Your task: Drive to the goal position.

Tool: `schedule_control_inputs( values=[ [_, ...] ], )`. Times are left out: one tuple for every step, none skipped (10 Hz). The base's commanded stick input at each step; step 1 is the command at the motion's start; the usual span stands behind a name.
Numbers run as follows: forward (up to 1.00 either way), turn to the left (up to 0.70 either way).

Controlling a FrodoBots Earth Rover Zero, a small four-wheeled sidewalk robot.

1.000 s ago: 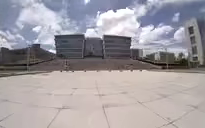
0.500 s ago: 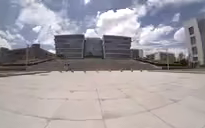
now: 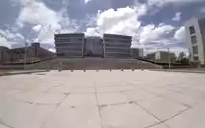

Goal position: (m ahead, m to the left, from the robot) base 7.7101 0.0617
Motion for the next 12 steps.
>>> schedule_control_inputs(
  values=[
    [0.70, 0.02],
    [0.70, 0.02],
    [0.70, 0.02],
    [0.70, 0.02],
    [0.70, 0.03],
    [0.70, 0.03],
    [0.70, 0.03],
    [0.70, 0.02],
    [0.70, 0.02],
    [0.70, 0.02],
    [0.70, 0.02],
    [0.70, 0.03]
  ],
)
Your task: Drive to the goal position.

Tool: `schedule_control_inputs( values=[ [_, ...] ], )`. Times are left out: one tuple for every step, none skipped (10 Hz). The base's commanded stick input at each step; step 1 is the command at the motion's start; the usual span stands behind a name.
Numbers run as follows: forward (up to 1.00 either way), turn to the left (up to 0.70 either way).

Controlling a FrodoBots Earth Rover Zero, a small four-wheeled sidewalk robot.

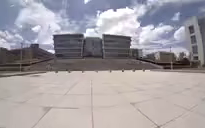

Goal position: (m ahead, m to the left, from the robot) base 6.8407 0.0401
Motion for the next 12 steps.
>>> schedule_control_inputs(
  values=[
    [0.70, 0.03],
    [0.70, 0.02],
    [0.70, 0.02],
    [0.70, 0.02],
    [0.70, 0.03],
    [0.70, 0.03],
    [0.70, 0.03],
    [0.70, 0.03],
    [0.70, 0.03],
    [0.70, 0.03],
    [0.70, 0.03],
    [0.70, 0.03]
  ],
)
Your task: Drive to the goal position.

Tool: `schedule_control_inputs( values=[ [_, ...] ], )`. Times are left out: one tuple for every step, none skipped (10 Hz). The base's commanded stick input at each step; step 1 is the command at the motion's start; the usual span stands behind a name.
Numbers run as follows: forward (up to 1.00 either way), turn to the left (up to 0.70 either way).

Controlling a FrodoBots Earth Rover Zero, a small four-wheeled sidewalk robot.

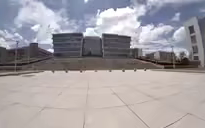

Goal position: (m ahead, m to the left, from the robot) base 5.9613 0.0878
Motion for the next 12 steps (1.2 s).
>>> schedule_control_inputs(
  values=[
    [0.70, 0.03],
    [0.70, 0.03],
    [0.70, 0.03],
    [0.70, 0.02],
    [0.70, 0.02],
    [0.70, 0.02],
    [0.70, 0.02],
    [0.70, 0.03],
    [0.70, 0.00],
    [0.70, 0.00],
    [0.70, 0.00],
    [0.70, 0.00]
  ],
)
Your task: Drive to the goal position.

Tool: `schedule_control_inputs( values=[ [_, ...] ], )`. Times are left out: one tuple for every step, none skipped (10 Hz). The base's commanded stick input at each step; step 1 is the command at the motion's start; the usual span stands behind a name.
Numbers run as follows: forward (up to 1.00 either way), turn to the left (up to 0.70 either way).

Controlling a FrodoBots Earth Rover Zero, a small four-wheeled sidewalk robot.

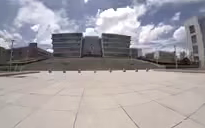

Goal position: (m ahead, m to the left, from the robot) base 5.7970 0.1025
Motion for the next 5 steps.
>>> schedule_control_inputs(
  values=[
    [0.70, 0.00],
    [0.70, 0.00],
    [0.70, 0.00],
    [0.70, 0.00],
    [0.70, 0.00]
  ],
)
